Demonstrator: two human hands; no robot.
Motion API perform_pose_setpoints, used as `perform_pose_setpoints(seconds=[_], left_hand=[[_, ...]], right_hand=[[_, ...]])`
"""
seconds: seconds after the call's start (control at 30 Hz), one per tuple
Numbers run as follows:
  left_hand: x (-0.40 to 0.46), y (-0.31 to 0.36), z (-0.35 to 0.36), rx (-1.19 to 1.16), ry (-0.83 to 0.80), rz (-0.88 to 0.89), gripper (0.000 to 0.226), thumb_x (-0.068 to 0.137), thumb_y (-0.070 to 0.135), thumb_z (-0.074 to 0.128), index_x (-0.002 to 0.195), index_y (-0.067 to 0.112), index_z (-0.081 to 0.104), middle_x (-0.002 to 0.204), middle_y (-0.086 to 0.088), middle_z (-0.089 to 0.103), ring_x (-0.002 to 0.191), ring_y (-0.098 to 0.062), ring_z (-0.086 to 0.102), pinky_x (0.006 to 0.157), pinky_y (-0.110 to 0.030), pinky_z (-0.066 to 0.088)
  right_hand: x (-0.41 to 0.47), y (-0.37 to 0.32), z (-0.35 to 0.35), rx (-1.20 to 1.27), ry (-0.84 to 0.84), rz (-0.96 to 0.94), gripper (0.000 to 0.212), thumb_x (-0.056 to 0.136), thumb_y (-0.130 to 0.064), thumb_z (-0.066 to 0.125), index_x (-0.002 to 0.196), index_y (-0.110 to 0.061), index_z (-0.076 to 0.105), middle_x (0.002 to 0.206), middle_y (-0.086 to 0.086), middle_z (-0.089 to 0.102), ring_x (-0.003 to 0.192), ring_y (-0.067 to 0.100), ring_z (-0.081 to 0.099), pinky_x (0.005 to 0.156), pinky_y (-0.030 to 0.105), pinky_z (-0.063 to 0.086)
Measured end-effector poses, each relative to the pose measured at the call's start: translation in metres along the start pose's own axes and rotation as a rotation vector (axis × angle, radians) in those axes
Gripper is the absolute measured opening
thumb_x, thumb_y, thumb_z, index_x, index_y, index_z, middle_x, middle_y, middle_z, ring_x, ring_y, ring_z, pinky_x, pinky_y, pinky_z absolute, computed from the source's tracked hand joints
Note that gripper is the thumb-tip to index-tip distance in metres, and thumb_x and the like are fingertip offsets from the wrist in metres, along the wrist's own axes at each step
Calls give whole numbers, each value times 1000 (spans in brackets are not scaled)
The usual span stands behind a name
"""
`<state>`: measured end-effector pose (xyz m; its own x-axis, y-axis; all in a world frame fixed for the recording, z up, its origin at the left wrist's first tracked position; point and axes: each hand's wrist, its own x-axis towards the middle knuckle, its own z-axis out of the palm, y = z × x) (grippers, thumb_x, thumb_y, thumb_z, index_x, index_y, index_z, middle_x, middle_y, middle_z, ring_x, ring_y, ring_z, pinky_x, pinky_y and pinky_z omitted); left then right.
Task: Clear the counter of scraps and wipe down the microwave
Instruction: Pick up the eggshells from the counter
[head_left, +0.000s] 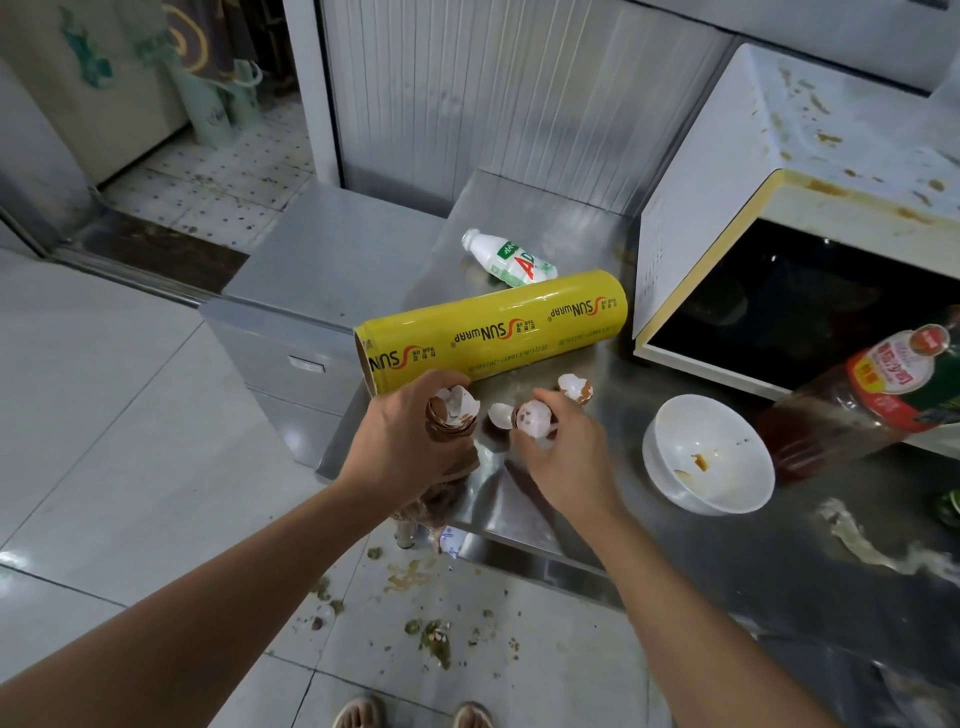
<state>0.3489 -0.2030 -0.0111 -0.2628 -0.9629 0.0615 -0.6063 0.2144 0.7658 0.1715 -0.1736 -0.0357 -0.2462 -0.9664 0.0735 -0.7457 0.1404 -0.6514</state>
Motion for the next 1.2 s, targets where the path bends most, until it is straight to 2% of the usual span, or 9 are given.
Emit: perform_pose_setpoints(seconds=[0.1,0.23,0.33,0.43,0.6,0.7,0.8,1.03,1.2], left_hand=[[2,1,-4,-5,10,3,49,69,21,81,114,24,61,100,14,52,88,-3,51,61,6,36],[6,0,-5,-2,6,-3,50,69,20,81,115,24,60,97,13,52,85,-3,51,61,7,37],[8,-1,-4,0,2,-12,52,68,20,81,115,26,60,98,14,53,86,-3,51,61,4,38],[10,0,-2,-21,-2,-9,50,69,20,80,114,25,61,97,13,55,85,-3,52,65,5,38],[18,6,4,-39,-19,7,50,69,21,81,115,25,61,100,12,60,87,-3,54,72,-5,42],[25,11,9,-38,-14,17,52,67,18,82,114,24,62,104,4,65,87,-6,54,77,-19,47],[32,14,13,-32,-21,35,52,67,18,81,115,23,62,102,5,66,85,-6,55,73,-14,44],[41,14,24,-12,-48,67,51,68,18,81,114,22,62,100,9,64,85,-2,55,68,3,37],[43,16,31,-19,-58,82,50,67,17,81,113,22,62,96,15,58,87,-1,56,70,3,38]], right_hand=[[22,-1,12,-45,-6,-26,30,81,-22,69,107,-11,63,103,6,65,99,23,56,85,36,44],[35,11,31,-203,-116,-58,27,78,-18,69,102,-7,63,104,10,63,99,27,56,76,26,36],[34,14,35,-218,-122,-83,14,75,-9,68,87,-5,63,92,14,65,87,29,59,68,28,36],[33,14,33,-198,-118,-79,10,71,-8,68,76,-7,60,81,13,64,77,29,58,60,22,24],[33,9,7,-34,8,-19,25,72,-8,71,97,-6,68,91,12,68,84,27,59,74,34,46],[43,18,-12,-25,117,54,38,75,-11,74,112,-8,64,103,11,67,94,25,60,82,27,43],[58,32,-20,-18,167,121,46,77,-14,73,120,-7,60,112,10,63,102,24,57,83,22,36],[60,61,-1,-101,103,108,44,76,-11,75,116,-4,62,115,14,61,108,30,52,90,29,35],[55,67,1,-52,138,89,41,74,-10,75,113,-3,64,113,14,63,103,27,57,89,21,35]])
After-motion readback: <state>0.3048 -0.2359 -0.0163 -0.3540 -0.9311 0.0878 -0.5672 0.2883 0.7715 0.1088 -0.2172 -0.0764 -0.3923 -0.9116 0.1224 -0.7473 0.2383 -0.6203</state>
